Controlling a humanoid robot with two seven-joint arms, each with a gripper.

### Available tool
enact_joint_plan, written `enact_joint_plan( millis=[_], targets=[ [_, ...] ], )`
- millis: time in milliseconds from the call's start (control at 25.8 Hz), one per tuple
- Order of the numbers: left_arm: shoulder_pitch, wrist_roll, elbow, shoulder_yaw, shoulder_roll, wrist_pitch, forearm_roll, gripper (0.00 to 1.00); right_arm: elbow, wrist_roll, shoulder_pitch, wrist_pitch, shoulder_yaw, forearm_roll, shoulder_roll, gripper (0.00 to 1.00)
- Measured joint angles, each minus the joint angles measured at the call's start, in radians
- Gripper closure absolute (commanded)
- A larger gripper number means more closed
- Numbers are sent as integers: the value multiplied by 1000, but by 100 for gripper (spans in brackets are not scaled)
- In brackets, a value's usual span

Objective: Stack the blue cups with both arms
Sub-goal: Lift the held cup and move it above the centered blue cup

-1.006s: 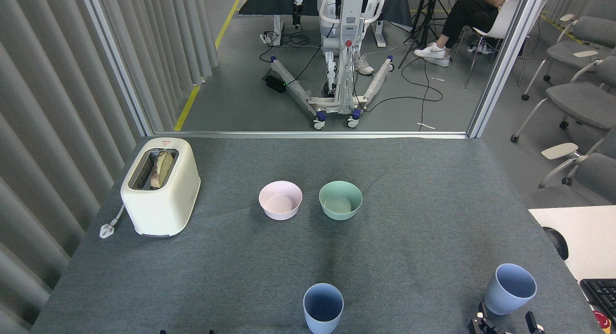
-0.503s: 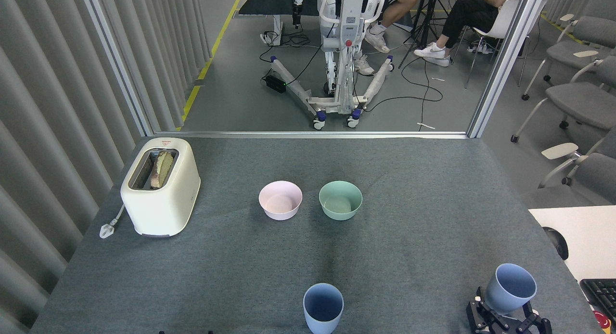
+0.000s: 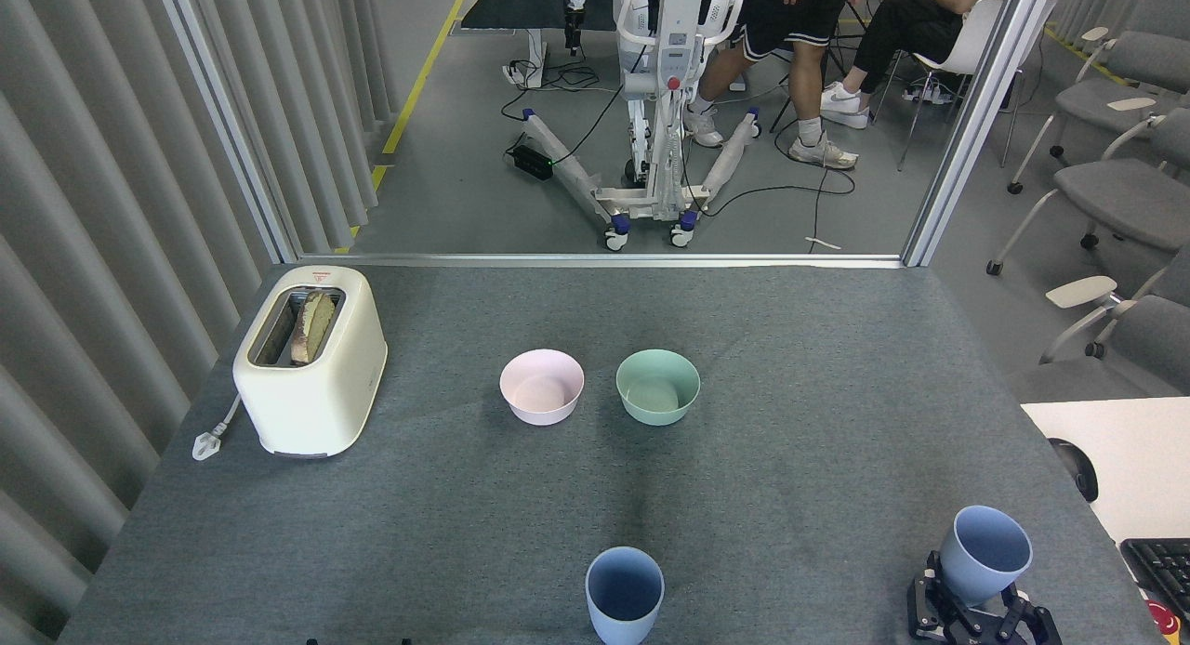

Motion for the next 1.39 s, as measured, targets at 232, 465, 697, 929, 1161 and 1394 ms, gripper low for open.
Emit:
enact_joint_plan(
  millis=[232,465,697,929,1161,1394],
  targets=[
    [1,0,0,0,0,0,0,0,-88,10,6,-14,0,-4,-17,44],
    [-1,1,-1,-1,-1,0,-1,0,-252,124,-63,-41,79,-2,-33,44],
    [1,2,-1,-1,-2,1,-1,0,-397,257,-111,-44,288,21,-3,44],
    [1,3,0,-1,-2,1,1,0,-570,357,-34,-45,455,106,89,44],
    [1,4,1,0,0,0,6,0,-658,375,85,-66,529,128,128,43],
    [0,5,3,0,-1,0,7,0,-665,380,146,-85,556,138,187,43]
  ],
)
